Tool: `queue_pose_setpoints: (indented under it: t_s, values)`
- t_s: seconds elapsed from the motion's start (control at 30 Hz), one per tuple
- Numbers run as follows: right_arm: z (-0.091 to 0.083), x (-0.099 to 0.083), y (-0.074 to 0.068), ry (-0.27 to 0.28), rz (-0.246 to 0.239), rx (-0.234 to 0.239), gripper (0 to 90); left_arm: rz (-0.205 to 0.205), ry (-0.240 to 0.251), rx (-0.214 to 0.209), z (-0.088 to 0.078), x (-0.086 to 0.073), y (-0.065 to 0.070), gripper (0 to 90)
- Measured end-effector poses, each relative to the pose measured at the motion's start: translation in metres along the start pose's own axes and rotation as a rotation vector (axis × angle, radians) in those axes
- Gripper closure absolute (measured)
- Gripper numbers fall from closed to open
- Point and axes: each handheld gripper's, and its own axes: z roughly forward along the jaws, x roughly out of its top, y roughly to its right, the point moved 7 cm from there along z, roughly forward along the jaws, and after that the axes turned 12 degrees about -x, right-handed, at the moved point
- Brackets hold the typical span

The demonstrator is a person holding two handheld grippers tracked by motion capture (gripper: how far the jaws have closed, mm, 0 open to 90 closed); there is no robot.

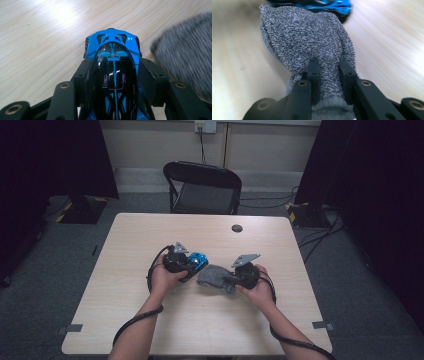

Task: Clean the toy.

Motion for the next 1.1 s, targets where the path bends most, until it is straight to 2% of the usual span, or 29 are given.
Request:
queue_pose_setpoints:
  t_s: [0.17,0.3,0.57,0.7,0.93,1.1]
  values:
    - [-0.002,-0.002,-0.025,0.019,-0.039,0.068,74.2,0.001,0.011,0.0,0.0,-0.001,0.0,47.8]
    - [-0.002,-0.005,-0.045,0.019,-0.077,0.103,74.2,0.005,0.014,0.004,0.0,-0.001,0.0,47.8]
    - [0.004,0.002,-0.063,0.029,-0.123,0.156,73.9,0.003,0.015,0.007,0.0,-0.001,0.0,47.8]
    - [0.009,0.007,-0.069,0.019,-0.15,0.174,73.9,0.004,0.014,0.012,0.0,-0.001,0.0,47.7]
    - [0.022,0.015,-0.069,0.001,-0.167,0.163,73.7,0.003,0.022,0.011,0.0,-0.001,0.001,47.7]
    - [0.028,0.019,-0.064,-0.012,-0.156,0.15,73.8,0.004,0.02,0.012,0.0,-0.001,0.001,47.7]
